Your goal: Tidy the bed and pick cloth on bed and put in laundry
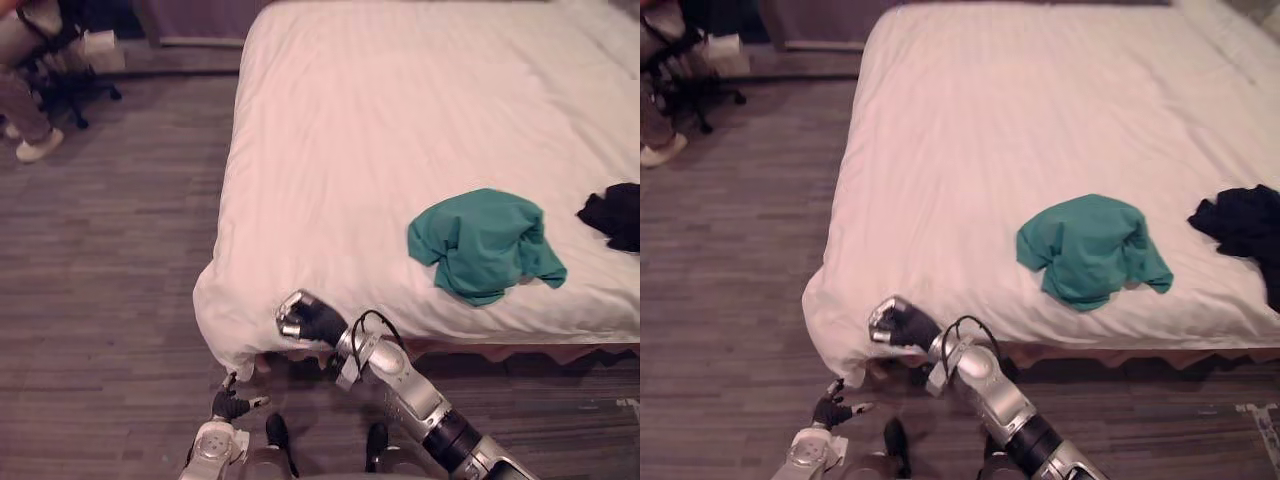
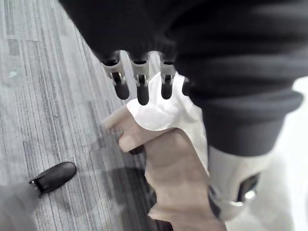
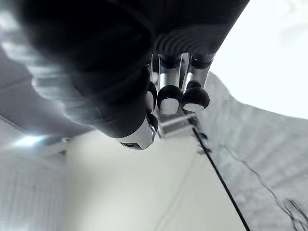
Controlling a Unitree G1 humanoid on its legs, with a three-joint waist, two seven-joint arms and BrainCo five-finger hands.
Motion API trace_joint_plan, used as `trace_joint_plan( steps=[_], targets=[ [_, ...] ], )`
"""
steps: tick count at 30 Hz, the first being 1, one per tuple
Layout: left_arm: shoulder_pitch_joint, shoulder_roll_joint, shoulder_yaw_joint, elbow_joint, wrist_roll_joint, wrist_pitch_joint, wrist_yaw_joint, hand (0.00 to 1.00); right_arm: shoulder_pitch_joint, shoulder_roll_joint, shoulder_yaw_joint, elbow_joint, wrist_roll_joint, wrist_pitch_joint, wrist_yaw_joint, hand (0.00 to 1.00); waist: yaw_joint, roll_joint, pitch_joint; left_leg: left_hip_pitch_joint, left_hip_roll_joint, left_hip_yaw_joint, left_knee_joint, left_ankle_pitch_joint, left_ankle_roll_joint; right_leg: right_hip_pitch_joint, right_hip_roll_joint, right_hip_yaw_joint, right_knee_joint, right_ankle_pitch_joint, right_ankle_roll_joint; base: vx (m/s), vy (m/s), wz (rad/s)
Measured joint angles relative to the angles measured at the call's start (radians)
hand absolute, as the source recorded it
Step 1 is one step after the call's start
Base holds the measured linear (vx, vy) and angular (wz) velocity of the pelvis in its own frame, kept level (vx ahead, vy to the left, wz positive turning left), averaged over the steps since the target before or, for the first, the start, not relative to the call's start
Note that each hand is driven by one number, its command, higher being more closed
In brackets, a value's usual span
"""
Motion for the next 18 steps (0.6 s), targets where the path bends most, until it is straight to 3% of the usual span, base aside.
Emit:
trace_joint_plan(
  steps=[3,6,9,13,15,18],
  targets=[
    [-0.03,-0.005,-0.021,0.0,-0.003,0.006,0.0,0.0,-0.143,0.021,-0.159,0.068,0.0,0.029,-0.076,1.0,0.0,0.031,0.054,-0.073,0.0,-0.001,0.015,0.02,0.009,-0.089,-0.007,0.013,0.052,0.01,-0.011,-0.13,0.016,0.01],
    [-0.1,-0.012,-0.028,-0.002,-0.021,-0.011,0.002,0.0,-0.334,-0.012,-0.358,0.191,-0.001,0.048,-0.131,1.0,0.002,0.078,0.203,-0.168,-0.015,-0.007,0.141,-0.006,0.03,-0.212,-0.055,0.037,0.229,-0.031,-0.008,-0.22,0.027,0.05],
    [-0.096,-0.019,-0.03,0.006,-0.021,-0.01,0.002,0.0,-0.37,-0.08,-0.434,0.339,0.005,0.082,-0.15,1.0,0.005,0.112,0.225,-0.224,-0.024,-0.006,0.196,-0.032,0.043,-0.279,-0.076,0.055,0.287,-0.056,0.004,-0.09,0.028,-0.04],
    [-0.097,-0.02,-0.028,0.011,-0.034,-0.01,0.0,0.0,-0.276,-0.136,-0.525,0.47,0.044,0.134,-0.146,1.0,-0.007,0.12,0.237,-0.212,-0.026,-0.002,0.196,-0.033,0.043,-0.279,-0.077,0.069,0.297,-0.062,0.006,0.03,0.003,-0.07],
    [-0.099,-0.029,-0.025,0.01,-0.041,-0.032,0.0,0.0,-0.172,-0.143,-0.578,0.511,0.041,0.184,-0.152,1.0,-0.019,0.12,0.237,-0.197,-0.025,0.016,0.194,-0.034,0.042,-0.274,-0.074,0.086,0.291,-0.065,0.008,0.06,0.0,-0.21],
    [-0.098,-0.049,0.002,0.004,-0.041,-0.059,-0.001,0.0,0.014,-0.138,-0.687,0.576,0.063,0.202,-0.177,1.0,-0.04,0.118,0.238,-0.166,-0.026,0.03,0.184,-0.036,0.042,-0.242,-0.069,0.09,0.262,-0.06,0.012,0.11,0.003,-0.17]
  ],
)
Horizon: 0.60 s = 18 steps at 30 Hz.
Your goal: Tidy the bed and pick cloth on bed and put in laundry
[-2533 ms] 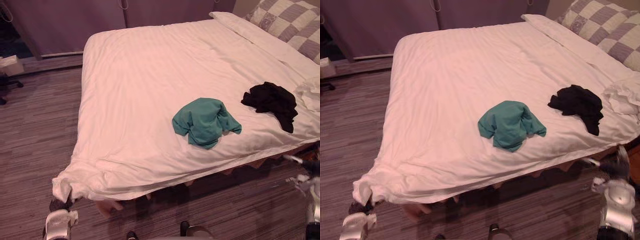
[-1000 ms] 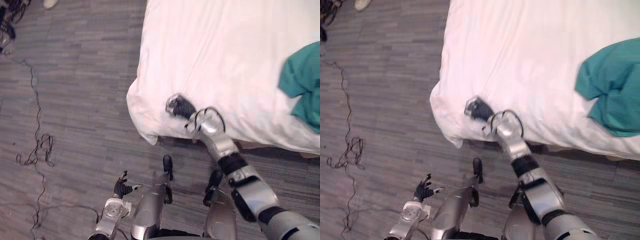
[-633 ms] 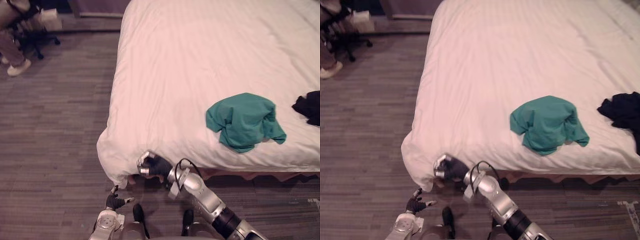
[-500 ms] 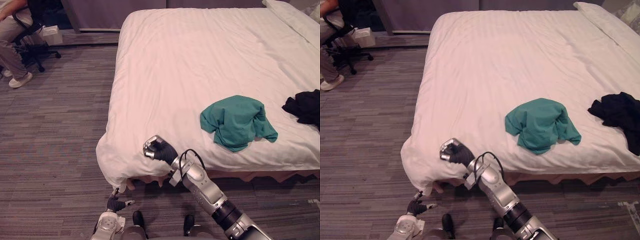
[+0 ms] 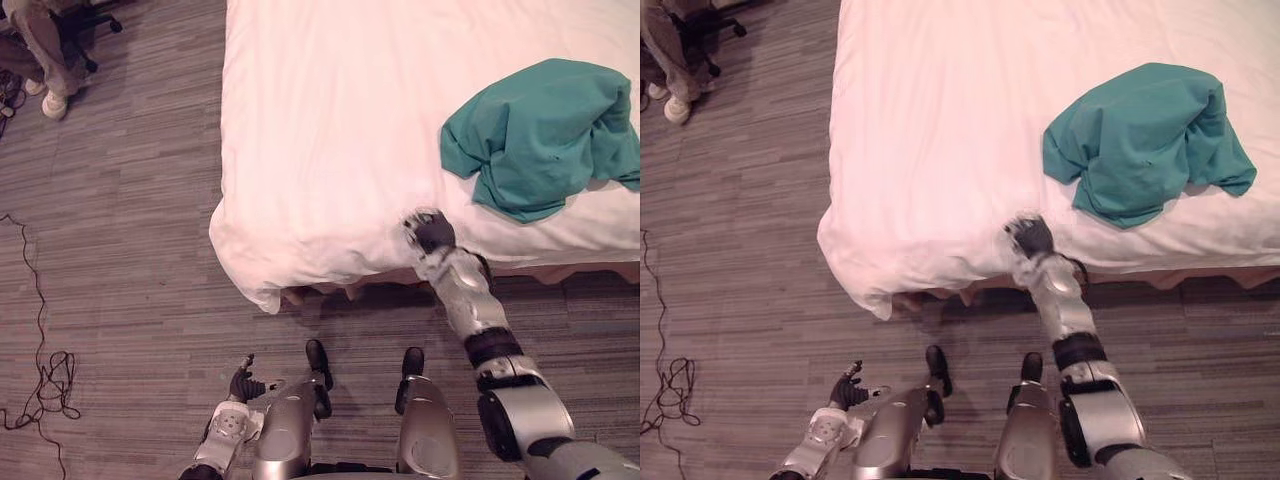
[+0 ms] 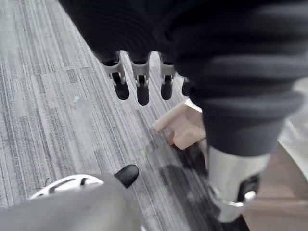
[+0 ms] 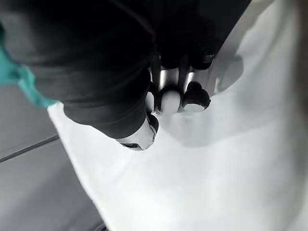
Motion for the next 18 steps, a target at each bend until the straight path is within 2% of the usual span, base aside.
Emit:
trace_joint_plan(
  steps=[2,3,4,5,8,10,11,13,15,16,17,18],
  targets=[
    [0.007,-0.003,0.016,-0.017,0.0,-0.004,-0.002,0.0,0.134,0.009,-0.077,0.021,0.054,0.0,-0.019,1.0,-0.017,-0.004,0.002,0.035,0.002,0.006,-0.013,-0.008,-0.007,0.036,0.005,0.001,-0.024,0.001,0.002,0.1,0.009,-0.14],
    [0.014,-0.007,0.04,-0.027,0.001,-0.005,-0.01,0.0,0.229,0.023,-0.132,0.028,0.101,-0.001,-0.028,0.0,-0.029,-0.011,-0.002,0.062,0.003,0.025,-0.035,-0.01,-0.011,0.053,0.013,0.015,-0.046,0.004,0.007,0.12,0.011,-0.49],
    [0.019,-0.007,0.071,-0.029,0.001,-0.001,-0.031,0.0,0.312,0.044,-0.203,0.03,0.184,-0.001,-0.046,0.0,-0.042,-0.024,-0.01,0.088,0.008,0.057,-0.06,-0.014,-0.016,0.064,0.026,0.034,-0.075,0.015,0.007,0.14,0.015,-0.59],
    [0.019,-0.007,0.084,-0.029,0.003,0.004,-0.044,0.0,0.343,0.055,-0.227,0.033,0.213,0.0,-0.051,0.0,-0.048,-0.032,-0.015,0.099,0.01,0.07,-0.072,-0.013,-0.018,0.067,0.034,0.046,-0.087,0.02,0.006,0.12,0.009,-0.73],
    [0.017,-0.012,0.116,0.026,0.049,0.045,-0.095,0.0,0.534,0.141,-0.404,0.115,0.205,0.02,-0.037,0.0,-0.086,-0.093,-0.082,0.182,0.017,0.161,-0.164,0.003,-0.043,0.08,0.068,0.105,-0.113,0.035,-0.008,0.15,0.007,-0.66],
    [0.009,-0.027,0.117,0.06,0.057,0.064,-0.123,0.0,0.62,0.175,-0.472,0.141,0.183,0.013,-0.011,0.0,-0.101,-0.119,-0.105,0.232,0.027,0.195,-0.177,-0.002,-0.056,0.115,0.084,0.129,-0.128,0.034,-0.007,0.14,0.013,-0.52],
    [0.007,-0.033,0.116,0.07,0.06,0.071,-0.136,0.0,0.652,0.193,-0.487,0.143,0.169,0.008,0.002,0.0,-0.107,-0.127,-0.119,0.244,0.031,0.211,-0.178,-0.007,-0.06,0.126,0.088,0.135,-0.136,0.034,-0.007,0.15,-0.002,-0.48],
    [0.003,-0.049,0.115,0.106,0.091,0.081,-0.177,0.0,0.729,0.247,-0.499,0.145,0.134,-0.012,0.076,0.0,-0.132,-0.151,-0.176,0.27,0.041,0.249,-0.182,-0.021,-0.072,0.14,0.104,0.166,-0.152,0.033,-0.008,0.11,-0.014,-0.44],
    [-0.001,-0.06,0.108,0.113,0.118,0.111,-0.203,0.0,0.734,0.283,-0.481,0.144,0.112,-0.033,0.126,0.0,-0.144,-0.159,-0.204,0.294,0.052,0.303,-0.177,-0.03,-0.081,0.137,0.116,0.177,-0.171,0.037,-0.02,0.04,-0.014,-0.79],
    [0.007,-0.066,0.109,0.114,0.15,0.14,-0.225,0.0,0.719,0.296,-0.445,0.136,0.086,-0.047,0.163,0.0,-0.144,-0.155,-0.217,0.33,0.068,0.383,-0.177,-0.039,-0.095,0.138,0.107,0.083,-0.18,0.015,-0.052,0.02,0.033,-1.87],
    [0.033,-0.064,0.109,0.12,0.184,0.168,-0.243,0.0,0.691,0.299,-0.406,0.131,0.058,-0.061,0.185,0.0,-0.128,-0.135,-0.243,0.356,0.092,0.486,-0.176,-0.049,-0.108,0.139,0.091,-0.048,-0.172,0.008,-0.087,0.02,0.058,-2.34],
    [0.047,-0.061,0.108,0.137,0.208,0.189,-0.253,0.0,0.658,0.298,-0.369,0.129,0.028,-0.072,0.195,0.0,-0.125,-0.125,-0.26,0.388,0.11,0.564,-0.176,-0.054,-0.118,0.137,0.08,-0.158,-0.164,0.017,-0.104,0.07,0.062,-2.32]
  ],
)
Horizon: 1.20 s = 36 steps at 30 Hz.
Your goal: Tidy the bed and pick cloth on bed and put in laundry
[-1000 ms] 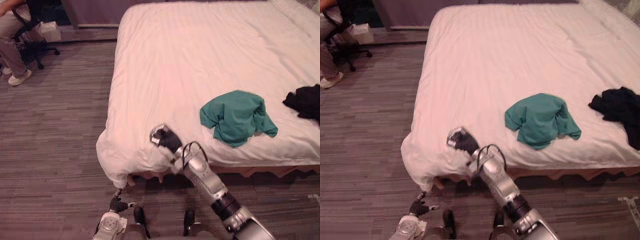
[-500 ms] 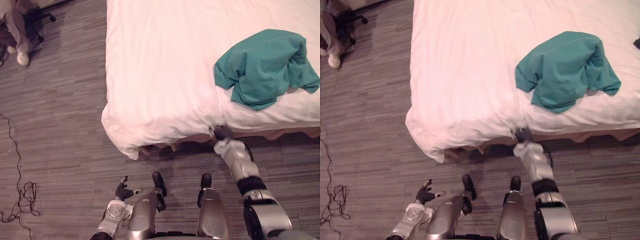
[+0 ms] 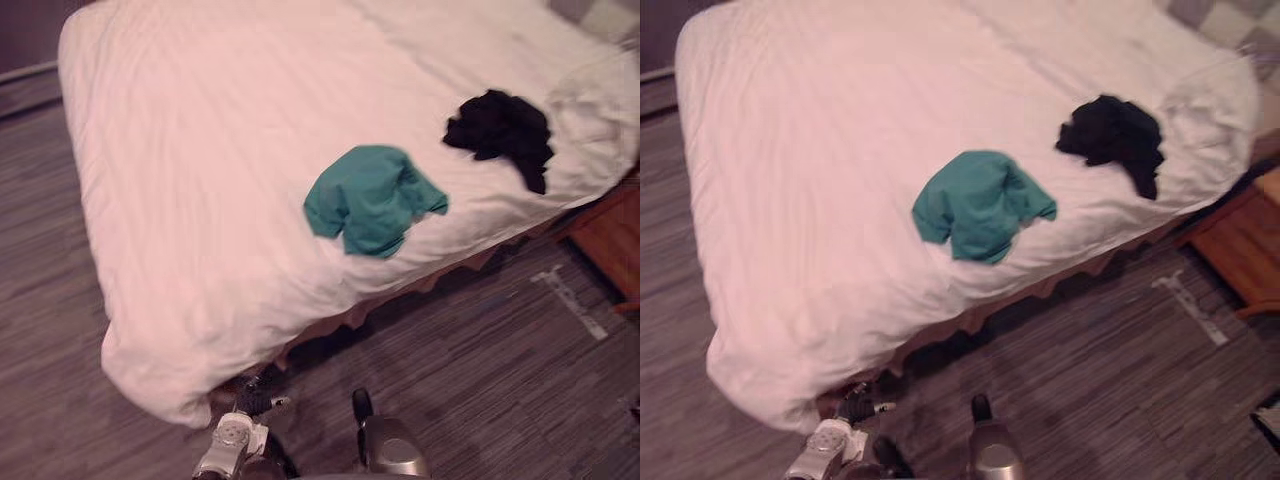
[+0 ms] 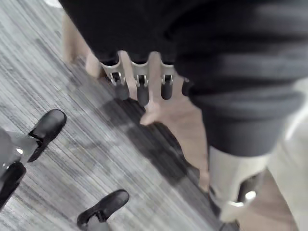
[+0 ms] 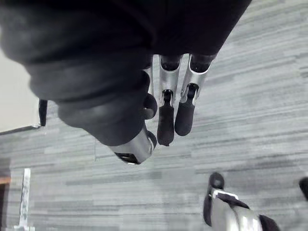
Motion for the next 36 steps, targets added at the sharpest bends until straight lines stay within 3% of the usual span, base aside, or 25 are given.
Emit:
trace_joint_plan(
  steps=[1,2,4,5,6,7,8,9,10,11,12,13,14,16,19,21,22,23,25,26,28,30,32,34,36],
  targets=[
    [0.007,0.005,-0.006,0.012,0.014,0.013,-0.007,0.0,-0.032,0.0,0.033,0.0,-0.022,-0.004,0.006,0.0,0.001,0.0,-0.005,0.031,0.007,0.065,0.0,-0.004,-0.007,0.0,-0.011,-0.091,0.011,0.003,-0.004,0.15,-0.021,-2.71],
    [0.011,0.025,-0.049,0.028,0.028,0.033,-0.006,0.0,-0.098,0.0,0.099,0.0,-0.066,-0.009,0.024,0.0,0.012,-0.005,-0.013,0.082,0.01,0.176,0.011,-0.001,-0.028,0.0,-0.026,-0.194,0.026,0.061,0.005,0.15,-0.068,-2.51],
    [-0.005,0.041,-0.095,0.044,0.023,0.049,-0.007,0.0,-0.142,-0.004,0.13,-0.009,-0.095,-0.008,0.042,0.0,0.001,-0.007,-0.013,0.091,0.038,0.232,0.068,0.0,-0.028,-0.02,-0.007,-0.177,0.038,0.062,0.004,0.15,-0.235,-1.58],
    [-0.06,0.034,-0.125,0.049,0.019,0.061,-0.007,0.0,-0.166,-0.038,0.153,-0.014,-0.097,-0.009,0.041,0.0,0.0,-0.022,-0.014,0.085,0.101,0.204,0.216,0.0,-0.028,-0.051,0.005,-0.145,0.093,0.023,-0.024,0.14,-0.276,-0.81],
    [-0.068,0.032,-0.129,0.047,0.019,0.061,-0.006,0.0,-0.171,-0.05,0.159,-0.017,-0.097,-0.011,0.039,0.0,0.008,-0.021,-0.011,0.085,0.126,0.18,0.284,0.001,-0.027,-0.057,0.009,-0.126,0.112,0.008,-0.03,0.16,-0.206,-1.3],
    [-0.067,0.012,-0.116,0.046,0.016,0.064,-0.003,0.0,-0.175,-0.078,0.194,-0.026,-0.096,-0.024,0.033,0.0,0.026,-0.008,-0.003,0.079,0.199,0.092,0.462,0.011,-0.011,-0.059,0.038,-0.088,0.146,-0.022,-0.055,0.12,-0.112,-1.41],
    [-0.059,0.0,-0.093,0.047,-0.001,0.071,0.002,0.0,-0.177,-0.085,0.211,-0.029,-0.097,-0.038,0.031,0.0,0.043,0.002,0.003,0.059,0.236,0.002,0.57,0.042,0.04,-0.053,0.062,-0.05,0.153,-0.04,-0.069,0.17,-0.146,-2.49],
    [-0.025,-0.023,-0.026,0.044,-0.052,0.082,0.038,0.0,-0.19,-0.1,0.252,-0.043,-0.106,-0.061,0.028,0.0,0.08,0.018,0.017,-0.076,0.253,-0.348,0.831,0.141,0.204,-0.029,0.122,0.059,0.136,-0.056,-0.095,0.16,-0.103,-2.34],
    [-0.022,-0.026,-0.002,0.026,-0.073,0.086,0.051,0.0,-0.21,-0.105,0.266,-0.043,-0.124,-0.073,0.027,0.0,0.091,0.031,0.024,-0.157,0.217,-0.508,0.944,0.08,0.163,-0.029,0.145,0.115,0.133,-0.063,-0.105,0.23,-0.063,-2.87],
    [-0.022,-0.023,0.043,0.012,-0.114,0.077,0.081,0.0,-0.247,-0.111,0.295,-0.013,-0.156,-0.083,0.024,0.0,0.109,0.047,0.05,-0.288,0.125,-0.708,1.137,-0.063,0.06,-0.014,0.181,0.211,0.13,-0.066,-0.123,0.24,0.029,-2.32],
    [-0.023,-0.019,0.089,-0.002,-0.153,0.076,0.099,0.0,-0.266,-0.12,0.332,0.018,-0.183,-0.083,0.023,0.0,0.122,0.049,0.066,-0.351,0.081,-0.783,1.202,-0.134,0.054,0.02,0.206,0.265,0.122,-0.063,-0.134,0.28,0.051,-2.58],
    [-0.02,0.0,0.11,-0.02,-0.173,0.061,0.108,0.0,-0.275,-0.112,0.351,0.027,-0.21,-0.088,0.022,0.0,0.136,0.035,0.074,-0.407,0.061,-0.792,1.183,-0.188,0.094,0.067,0.225,0.326,0.106,-0.058,-0.127,0.22,0.051,-1.74],
    [-0.019,0.006,0.117,-0.023,-0.177,0.054,0.107,0.0,-0.274,-0.109,0.358,0.026,-0.221,-0.089,0.022,0.0,0.136,0.026,0.076,-0.426,0.053,-0.79,1.15,-0.204,0.102,0.09,0.228,0.349,0.094,-0.061,-0.123,0.35,0.046,-1.49],
    [-0.016,0.01,0.139,-0.04,-0.189,0.01,0.089,0.0,-0.271,-0.112,0.388,0.016,-0.254,-0.09,0.02,0.0,0.153,0.002,0.076,-0.485,0.002,-0.795,0.882,-0.241,0.097,0.152,0.228,0.453,0.062,-0.083,-0.085,0.42,0.097,-1.24],
    [-0.018,0.001,0.136,-0.048,-0.191,-0.008,0.08,0.0,-0.275,-0.124,0.422,0.004,-0.241,-0.078,0.0,0.0,0.15,0.0,0.076,-0.485,-0.047,-0.788,0.509,-0.202,0.099,0.175,0.215,0.54,0.056,-0.116,-0.038,0.41,0.203,-0.93],
    [-0.021,-0.009,0.124,-0.041,-0.21,-0.005,0.089,0.0,-0.265,-0.135,0.422,-0.003,-0.243,-0.077,-0.005,0.0,0.149,0.001,0.075,-0.461,-0.075,-0.783,0.421,-0.172,0.115,0.189,0.201,0.55,0.083,-0.17,-0.014,0.38,0.238,-0.42],
    [-0.026,-0.001,0.113,-0.037,-0.234,-0.004,0.1,0.0,-0.252,-0.136,0.422,-0.004,-0.245,-0.081,-0.005,0.0,0.148,-0.009,0.072,-0.427,-0.107,-0.776,0.409,-0.136,0.135,0.188,0.175,0.54,0.16,-0.238,0.02,0.53,0.316,-0.51],
    [-0.029,0.008,0.097,-0.023,-0.256,-0.002,0.109,0.0,-0.241,-0.135,0.427,-0.004,-0.252,-0.084,-0.002,0.0,0.148,-0.042,0.069,-0.381,-0.135,-0.73,0.392,-0.14,0.138,0.1,0.133,0.437,0.402,-0.274,0.093,0.43,0.261,-0.46],
    [-0.025,0.036,0.083,-0.006,-0.261,-0.001,0.117,0.0,-0.247,-0.126,0.44,-0.003,-0.252,-0.09,0.003,0.0,0.146,-0.066,0.067,-0.327,-0.176,-0.718,0.354,-0.156,0.159,-0.003,0.063,0.31,0.644,-0.219,0.14,0.38,0.235,-0.21],
    [-0.026,0.046,0.063,0.006,-0.267,0.0,0.121,0.0,-0.249,-0.119,0.435,-0.007,-0.244,-0.1,0.011,0.0,0.13,-0.074,0.073,-0.27,-0.195,-0.721,0.327,-0.167,0.186,-0.073,0.028,0.26,0.796,-0.178,0.136,0.54,0.256,0.23],
    [-0.022,0.062,0.028,0.017,-0.269,0.001,0.123,0.0,-0.245,-0.126,0.437,-0.007,-0.241,-0.115,0.019,0.0,0.107,-0.056,0.081,-0.181,-0.184,-0.749,0.31,-0.194,0.195,-0.086,0.038,0.211,0.755,-0.235,0.094,0.6,0.165,0.58],
    [-0.032,0.064,0.017,0.018,-0.27,0.0,0.121,0.0,-0.238,-0.131,0.438,-0.015,-0.215,-0.114,0.024,0.0,0.094,-0.036,0.075,-0.12,-0.148,-0.809,0.258,-0.2,0.194,-0.112,0.072,0.148,0.502,-0.242,0.059,0.44,0.007,0.79],
    [-0.043,0.065,0.017,0.018,-0.268,0.002,0.122,0.0,-0.238,-0.131,0.437,-0.032,-0.2,-0.109,0.013,0.0,0.092,-0.027,0.08,-0.107,-0.123,-0.848,0.232,-0.2,0.194,-0.148,0.094,0.164,0.292,-0.174,0.06,0.39,-0.055,0.59],
    [-0.035,0.064,0.033,0.033,-0.27,0.012,0.125,0.0,-0.239,-0.129,0.433,-0.044,-0.199,-0.104,-0.017,0.0,0.094,-0.037,0.082,-0.065,-0.115,-0.877,0.211,-0.244,0.168,-0.231,0.062,0.231,0.038,0.013,0.13,0.56,-0.161,0.47],
    [0.001,0.045,0.104,0.048,-0.282,0.018,0.125,0.0,-0.235,-0.122,0.414,-0.042,-0.181,-0.097,-0.026,0.0,0.098,-0.047,0.084,0.004,-0.115,-0.888,0.211,-0.313,0.158,-0.248,0.022,0.256,0.006,0.055,0.152,0.62,-0.29,0.39]
  ],
)
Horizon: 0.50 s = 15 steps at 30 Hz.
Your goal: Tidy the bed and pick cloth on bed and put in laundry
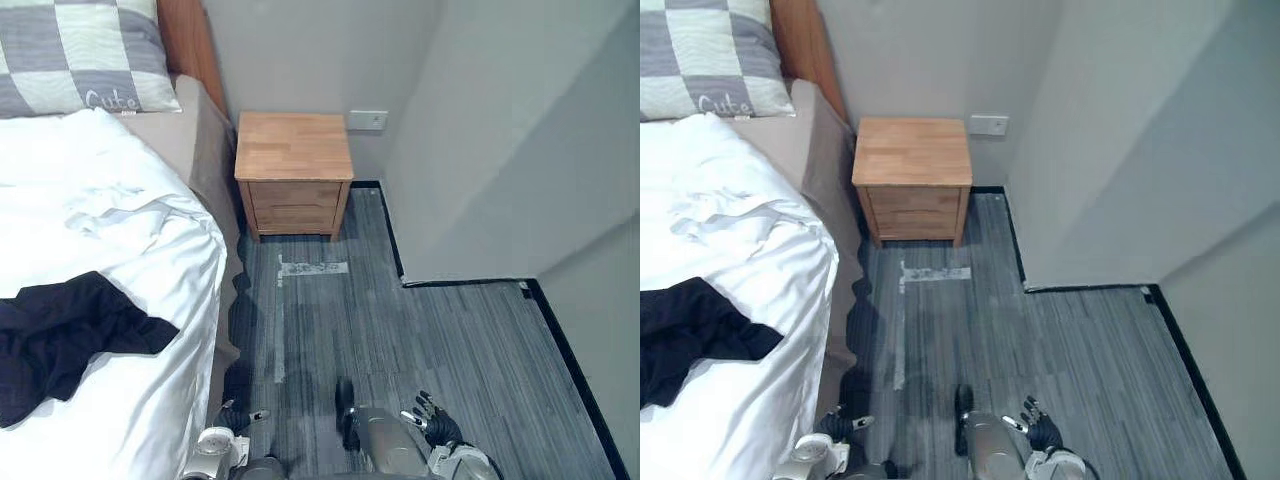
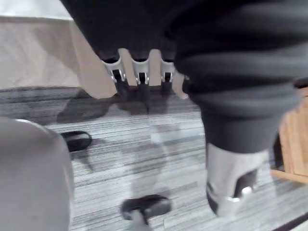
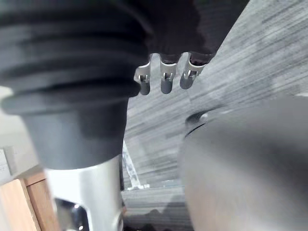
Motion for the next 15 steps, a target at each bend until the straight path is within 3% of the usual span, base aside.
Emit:
trace_joint_plan(
  steps=[1,2,3,4,5,6,8,9,10,11,12,13,15],
  targets=[
    [0.017,-0.011,0.057,-0.01,0.009,-0.008,-0.001,0.0,0.006,-0.001,-0.017,0.001,0.021,0.015,-0.012,0.0,0.005,0.002,-0.005,0.055,0.015,-0.016,0.015,-0.04,0.015,0.004,-0.005,-0.018,0.084,0.068,-0.014,0.5,-0.261,0.51],
    [0.022,-0.016,0.074,-0.01,0.016,-0.012,-0.001,0.0,0.01,0.0,-0.028,0.004,0.021,0.021,-0.017,0.0,0.005,0.008,-0.008,0.061,0.022,-0.019,0.052,-0.04,0.015,0.003,-0.003,-0.033,0.126,0.084,-0.031,0.58,-0.368,0.59],
    [0.033,-0.033,0.104,-0.018,0.014,-0.025,-0.001,0.0,0.004,-0.003,-0.037,0.007,0.022,0.029,-0.025,0.0,0.009,0.026,-0.013,-0.013,0.055,-0.013,0.261,-0.034,0.009,0.021,-0.002,-0.067,0.176,0.098,-0.088,0.69,-0.454,0.53],
    [0.042,-0.061,0.117,-0.038,0.004,-0.036,-0.001,0.0,-0.001,-0.022,-0.037,-0.006,0.019,0.027,-0.023,0.0,0.014,0.071,-0.016,-0.13,0.117,-0.009,0.516,0.031,-0.035,0.063,0.03,-0.107,0.175,0.051,-0.134,0.66,-0.455,0.59],
    [0.049,-0.075,0.12,-0.055,-0.025,-0.051,-0.006,0.0,-0.02,-0.03,-0.037,-0.008,0.013,0.021,-0.017,0.0,0.023,0.093,-0.011,-0.231,0.175,0.004,0.714,0.149,-0.031,0.124,0.06,-0.129,0.137,0.025,-0.147,0.64,-0.394,0.56],
    [0.05,-0.076,0.112,-0.078,-0.031,-0.053,-0.014,0.0,-0.037,-0.028,-0.038,-0.01,-0.003,0.012,-0.017,0.0,0.036,0.098,-0.008,-0.295,0.201,0.035,0.799,0.125,-0.041,0.197,0.067,-0.153,0.091,0.01,-0.156,0.52,-0.291,0.52],
    [0.059,-0.076,0.108,-0.113,-0.04,-0.054,-0.026,0.0,-0.044,-0.027,-0.038,-0.078,-0.042,0.003,-0.014,0.0,0.05,0.072,-0.008,-0.34,0.184,0.152,0.712,0.087,-0.042,0.292,0.036,-0.206,0.032,0.002,-0.158,0.4,-0.264,0.59],
    [0.071,-0.077,0.096,-0.136,-0.054,-0.059,-0.029,0.0,-0.045,-0.031,-0.038,-0.159,-0.057,-0.003,-0.009,0.0,0.05,0.063,-0.015,-0.358,0.157,0.258,0.556,0.119,-0.04,0.341,0.025,-0.252,-0.002,-0.008,-0.16,0.35,-0.288,1.08],
    [0.081,-0.084,0.081,-0.162,-0.07,-0.068,-0.029,0.0,-0.06,-0.058,-0.038,-0.25,-0.07,-0.01,0.008,0.0,0.051,0.068,-0.021,-0.384,0.13,0.393,0.374,0.236,-0.026,0.369,0.021,-0.324,-0.021,-0.03,-0.161,0.32,-0.268,1.22],
    [0.086,-0.084,0.071,-0.17,-0.073,-0.071,-0.03,0.0,-0.075,-0.071,-0.038,-0.279,-0.07,-0.011,0.019,0.0,0.051,0.069,-0.022,-0.399,0.121,0.462,0.318,0.277,-0.009,0.38,0.023,-0.356,-0.026,-0.041,-0.164,0.31,-0.203,1.57],
    [0.094,-0.074,0.062,-0.184,-0.072,-0.07,-0.034,0.0,-0.116,-0.109,-0.038,-0.317,-0.071,-0.011,0.034,0.0,0.055,0.056,-0.028,-0.414,0.101,0.617,0.255,0.293,0.052,0.412,0.028,-0.425,-0.043,-0.064,-0.165,0.33,-0.152,1.6],
    [0.095,-0.062,0.062,-0.185,-0.076,-0.065,-0.044,0.0,-0.158,-0.149,-0.036,-0.341,-0.072,-0.011,0.046,0.0,0.062,0.035,-0.043,-0.413,0.068,0.713,0.214,0.272,0.088,0.435,0.029,-0.481,-0.054,-0.084,-0.166,0.35,-0.143,1.6],
    [0.096,-0.049,0.061,-0.177,-0.08,-0.047,-0.045,0.0,-0.261,-0.228,-0.02,-0.367,-0.105,-0.02,0.064,0.0,0.069,0.012,-0.062,-0.4,0.011,0.763,0.131,0.257,0.116,0.459,0.021,-0.563,-0.027,-0.133,-0.147,0.37,-0.108,1.38]
  ],
)
